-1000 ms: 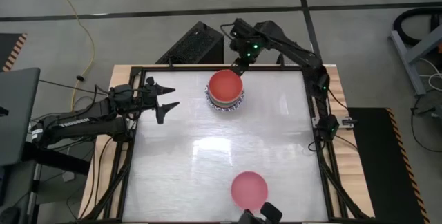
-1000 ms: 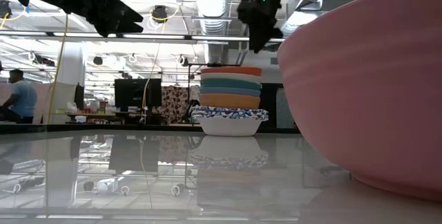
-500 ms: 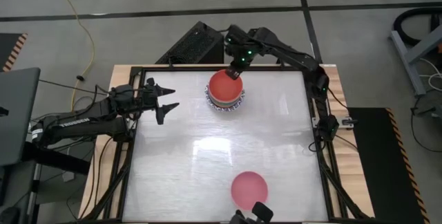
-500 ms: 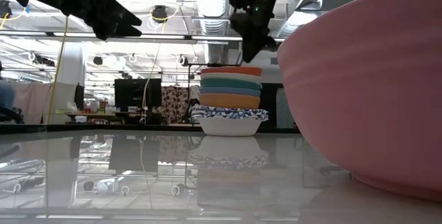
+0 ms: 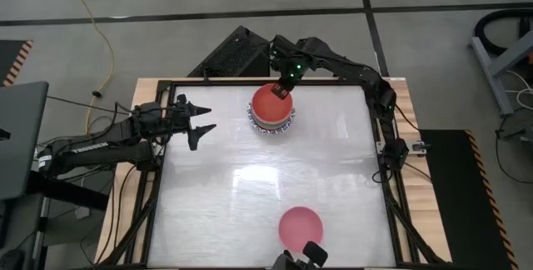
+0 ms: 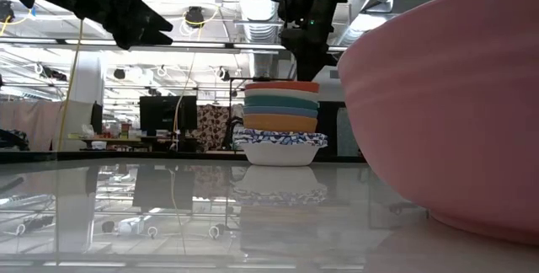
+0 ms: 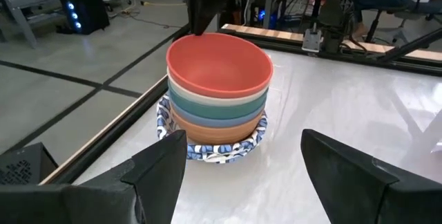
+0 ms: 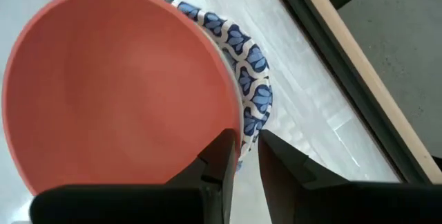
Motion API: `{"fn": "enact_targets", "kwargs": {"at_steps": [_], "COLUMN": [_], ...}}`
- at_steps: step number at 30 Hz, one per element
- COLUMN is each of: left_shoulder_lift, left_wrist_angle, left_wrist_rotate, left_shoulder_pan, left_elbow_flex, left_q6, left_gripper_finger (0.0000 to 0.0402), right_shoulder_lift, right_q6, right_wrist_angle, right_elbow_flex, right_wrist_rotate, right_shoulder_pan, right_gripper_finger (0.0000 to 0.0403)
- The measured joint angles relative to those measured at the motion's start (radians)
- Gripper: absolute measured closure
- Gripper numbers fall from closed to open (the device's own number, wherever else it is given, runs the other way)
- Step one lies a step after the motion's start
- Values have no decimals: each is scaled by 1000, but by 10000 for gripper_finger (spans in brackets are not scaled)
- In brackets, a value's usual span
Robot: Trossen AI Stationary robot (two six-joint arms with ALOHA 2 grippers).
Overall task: Nest bowls inside each other
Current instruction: Stack the orange bowl on top of the white bowl, then stack the pink bowl on top of the orange bowl
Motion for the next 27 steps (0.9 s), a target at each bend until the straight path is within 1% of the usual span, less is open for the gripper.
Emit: {"fn": "enact_targets", "kwargs": {"at_steps": [9,11,16,20,24,27], "left_shoulder_lift": [0,0,0,0,0,0], "left_wrist_angle": [0,0,-1,-11,-13,-14], "left_wrist_rotate": [1,1,1,1,1,1], "left_shoulder_pan": [0,0,0,0,0,0], "left_elbow_flex": [0,0,0,0,0,0], "left_q6": [-13,-13,-13,-13,-13,-21], "left_gripper_finger": [127,127,127,127,127,127], "right_shoulder_lift": [0,-1,1,-33,-102,-139], "right_q6": [7,8,2,1,38,94], "right_wrist_angle": [50,71,60,53,-5,-127], "right_elbow_flex": [-1,-22,-33,-32,-31,-30], "right_wrist_rotate": [2,2,1,1,0,0], "right_shoulder_pan": [-6,-5,-5,-1,11,50], "right_gripper_finger": [317,317,317,317,317,317]}}
